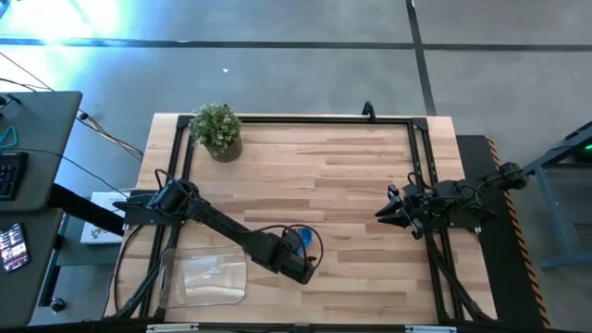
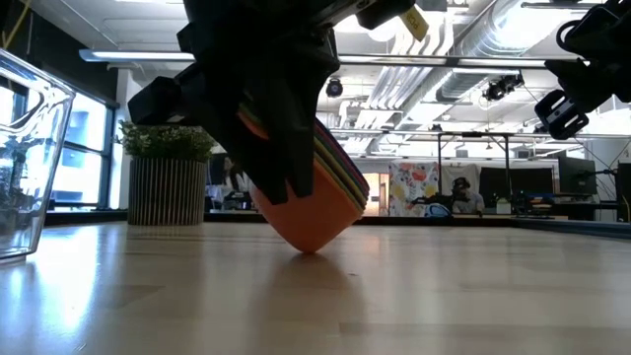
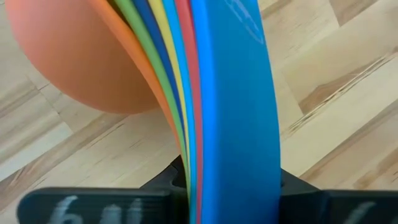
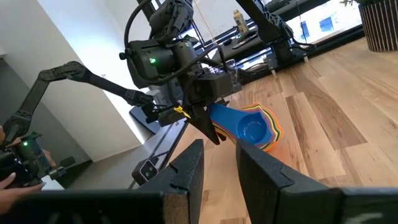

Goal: Nest measuring cups in basket
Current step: Put the nested measuring cups into the transparent bin

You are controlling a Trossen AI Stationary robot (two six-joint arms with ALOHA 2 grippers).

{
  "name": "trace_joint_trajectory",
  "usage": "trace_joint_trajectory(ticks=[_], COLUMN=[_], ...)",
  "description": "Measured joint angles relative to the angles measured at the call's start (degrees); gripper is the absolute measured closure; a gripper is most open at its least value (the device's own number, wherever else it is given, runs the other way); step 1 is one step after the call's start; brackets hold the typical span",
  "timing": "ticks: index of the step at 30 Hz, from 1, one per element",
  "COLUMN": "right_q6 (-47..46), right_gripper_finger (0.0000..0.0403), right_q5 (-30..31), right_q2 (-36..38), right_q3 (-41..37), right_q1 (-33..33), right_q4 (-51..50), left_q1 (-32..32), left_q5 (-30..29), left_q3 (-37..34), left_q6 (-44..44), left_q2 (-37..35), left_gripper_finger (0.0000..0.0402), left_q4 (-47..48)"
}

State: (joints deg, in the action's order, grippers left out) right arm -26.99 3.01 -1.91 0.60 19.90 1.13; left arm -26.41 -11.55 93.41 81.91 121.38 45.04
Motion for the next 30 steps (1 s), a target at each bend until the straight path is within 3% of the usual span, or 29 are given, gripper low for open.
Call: trace_joint_trajectory(ticks=[30], right_q6=[-0.02], right_gripper_finger=[0.0316], right_q5=[0.0], right_q2=[0.02], right_q3=[0.0], right_q1=[-0.01], right_q4=[0.0], left_q1=[-0.47], left_q5=[-0.54], left_q3=[0.0], left_q6=[3.69], left_q2=[0.0], left_gripper_finger=[0.0339], left_q4=[-1.73])
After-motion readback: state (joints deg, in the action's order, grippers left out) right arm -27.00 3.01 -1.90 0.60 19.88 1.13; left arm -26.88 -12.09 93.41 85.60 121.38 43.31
